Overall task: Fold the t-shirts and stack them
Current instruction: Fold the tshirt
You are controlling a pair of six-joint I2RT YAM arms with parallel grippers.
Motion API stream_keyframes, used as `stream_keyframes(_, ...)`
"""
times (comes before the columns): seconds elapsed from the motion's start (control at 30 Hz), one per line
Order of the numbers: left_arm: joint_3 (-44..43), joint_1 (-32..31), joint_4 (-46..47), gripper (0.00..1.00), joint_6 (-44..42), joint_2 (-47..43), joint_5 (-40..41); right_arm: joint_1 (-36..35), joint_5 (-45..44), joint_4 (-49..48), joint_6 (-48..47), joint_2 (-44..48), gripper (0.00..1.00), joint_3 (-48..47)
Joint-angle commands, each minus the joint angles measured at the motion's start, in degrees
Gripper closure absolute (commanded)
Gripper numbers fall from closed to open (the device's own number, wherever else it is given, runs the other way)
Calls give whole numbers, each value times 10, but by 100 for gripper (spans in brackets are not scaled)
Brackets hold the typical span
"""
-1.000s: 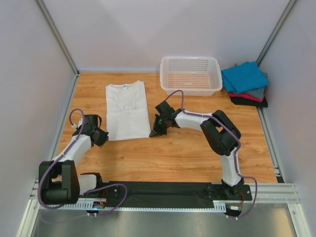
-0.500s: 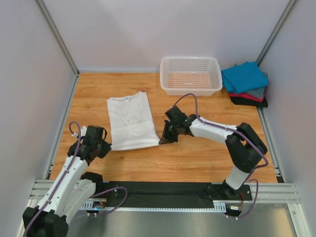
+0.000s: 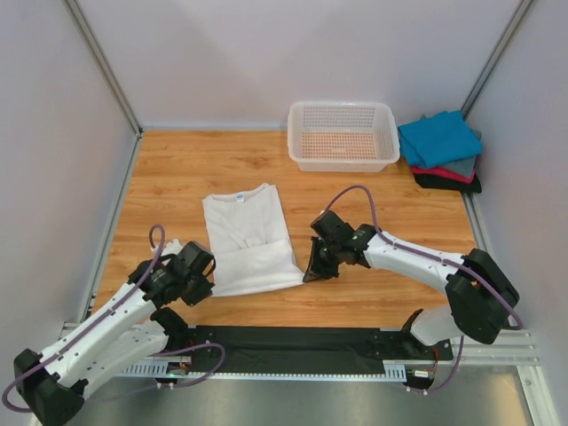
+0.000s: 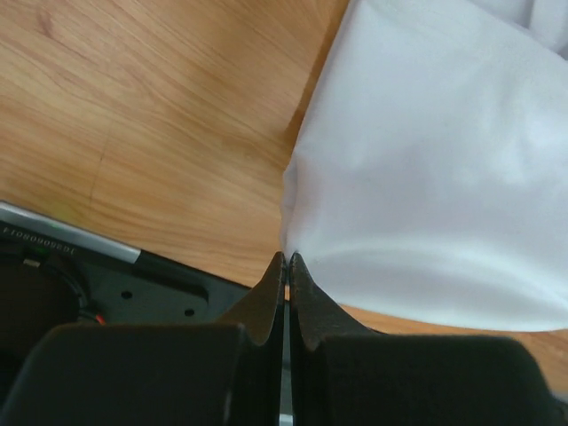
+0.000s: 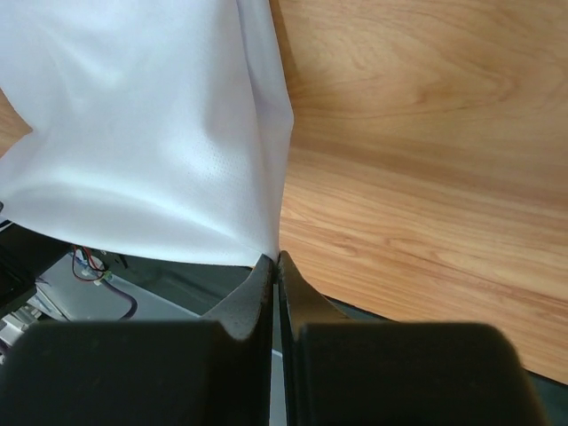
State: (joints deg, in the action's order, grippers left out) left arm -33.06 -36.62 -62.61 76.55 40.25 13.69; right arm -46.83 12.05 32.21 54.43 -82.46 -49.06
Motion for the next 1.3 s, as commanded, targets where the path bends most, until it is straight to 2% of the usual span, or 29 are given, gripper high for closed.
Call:
stream_keyframes(0.0, -58, -48, -86, 100, 44, 24, 61, -4, -48, 61, 5, 35, 100, -20)
stream_keyframes(0.3, -198, -52, -116, 100, 47, 68, 129, 1, -141, 153, -38, 27, 100, -174)
stream_keyframes(0.67, -274, -47, -125, 100, 56, 148, 229, 51, -142, 162, -85, -89, 100, -332)
stream_keyframes(0.93, -280, 17, -51, 100, 5, 179, 211, 81, -135, 160, -101, -154, 99, -404)
stream_keyframes(1.27, -302, 82, -5, 100, -46, 232, 187, 109, -128, 162, -110, -248, 99, -501)
